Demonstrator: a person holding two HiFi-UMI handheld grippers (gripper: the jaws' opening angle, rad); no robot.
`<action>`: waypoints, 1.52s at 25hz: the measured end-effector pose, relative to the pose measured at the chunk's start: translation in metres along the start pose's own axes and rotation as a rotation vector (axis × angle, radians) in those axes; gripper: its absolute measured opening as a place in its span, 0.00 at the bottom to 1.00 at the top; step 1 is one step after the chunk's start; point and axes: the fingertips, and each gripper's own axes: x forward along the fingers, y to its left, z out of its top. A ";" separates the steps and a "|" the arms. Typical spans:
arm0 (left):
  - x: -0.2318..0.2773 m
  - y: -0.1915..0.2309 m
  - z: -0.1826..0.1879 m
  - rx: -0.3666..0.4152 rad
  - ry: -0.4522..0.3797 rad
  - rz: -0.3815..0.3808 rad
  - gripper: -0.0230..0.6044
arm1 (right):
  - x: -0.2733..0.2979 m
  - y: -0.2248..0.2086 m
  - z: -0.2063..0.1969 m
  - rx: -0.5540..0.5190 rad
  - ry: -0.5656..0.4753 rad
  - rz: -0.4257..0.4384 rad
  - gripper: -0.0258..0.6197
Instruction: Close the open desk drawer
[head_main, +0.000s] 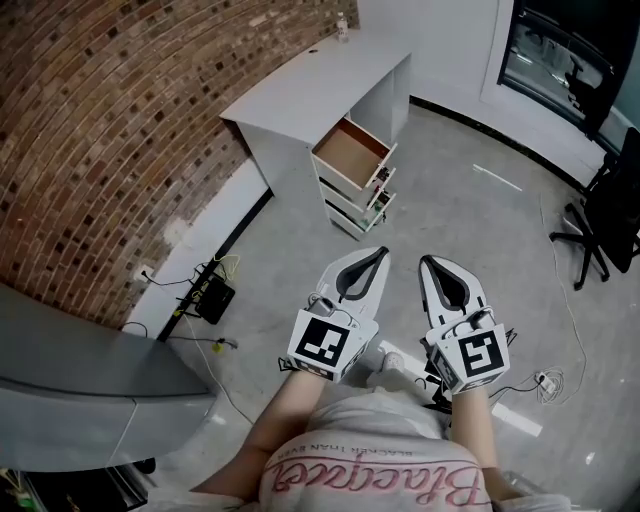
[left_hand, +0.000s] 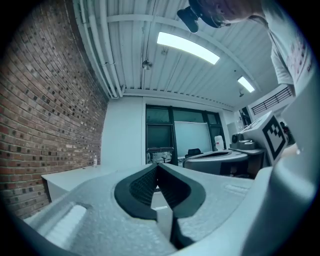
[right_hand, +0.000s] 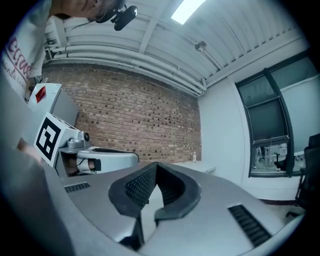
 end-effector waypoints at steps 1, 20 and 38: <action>0.008 0.002 0.001 -0.003 -0.004 0.005 0.04 | 0.004 -0.007 0.001 -0.013 -0.001 0.006 0.06; 0.116 0.019 -0.024 -0.032 0.046 0.120 0.04 | 0.051 -0.111 -0.015 -0.035 0.008 0.100 0.06; 0.152 0.075 -0.033 -0.032 0.042 0.172 0.04 | 0.106 -0.137 -0.028 0.002 0.029 0.127 0.06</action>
